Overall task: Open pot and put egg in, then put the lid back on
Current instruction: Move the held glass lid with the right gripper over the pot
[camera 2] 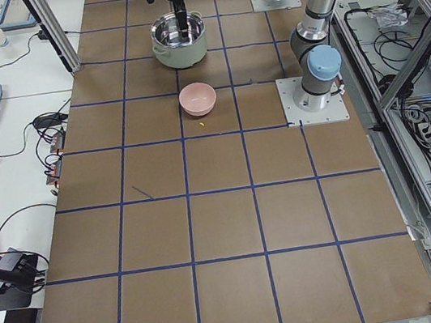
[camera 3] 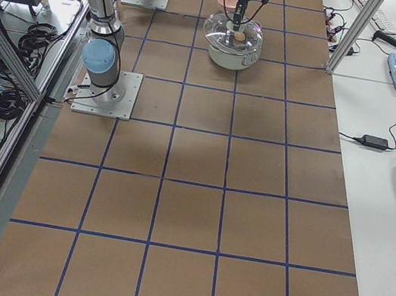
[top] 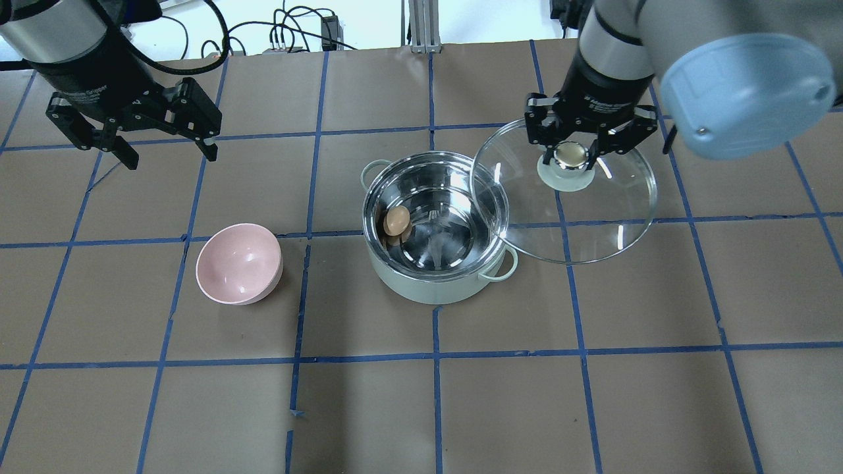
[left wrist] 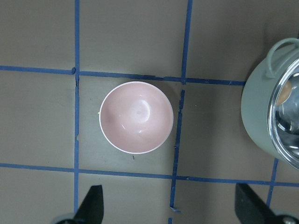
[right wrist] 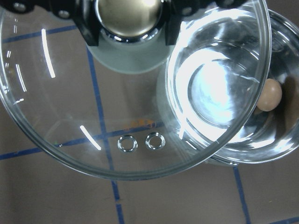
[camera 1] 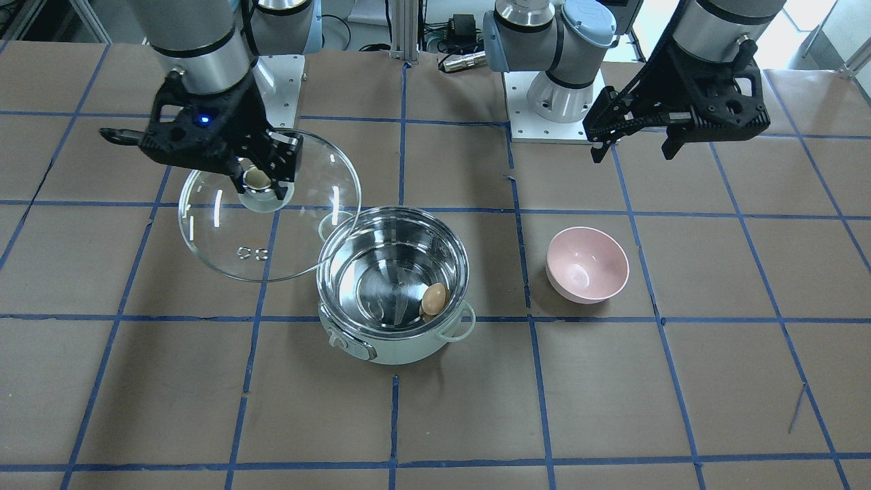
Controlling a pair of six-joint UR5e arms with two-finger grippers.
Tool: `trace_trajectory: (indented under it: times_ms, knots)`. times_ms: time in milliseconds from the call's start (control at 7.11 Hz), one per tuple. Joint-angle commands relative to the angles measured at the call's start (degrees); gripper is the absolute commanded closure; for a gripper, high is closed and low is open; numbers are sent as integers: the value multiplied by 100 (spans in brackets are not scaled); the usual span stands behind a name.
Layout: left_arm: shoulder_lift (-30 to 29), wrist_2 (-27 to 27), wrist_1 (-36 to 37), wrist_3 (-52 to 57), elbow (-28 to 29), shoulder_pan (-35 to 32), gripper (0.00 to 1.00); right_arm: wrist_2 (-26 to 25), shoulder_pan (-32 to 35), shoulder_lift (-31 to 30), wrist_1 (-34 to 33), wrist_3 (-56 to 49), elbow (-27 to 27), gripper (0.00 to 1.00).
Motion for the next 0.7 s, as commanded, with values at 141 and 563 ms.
trace_trajectory:
  times_ms: [141, 563]
  knots:
    - [14, -26, -62, -4, 22, -7, 0, 23, 1099, 689, -1120, 630, 9, 75]
    - [31, -17, -62, -4, 22, -7, 0, 24, 1330, 972, -1816, 596, 307, 72]
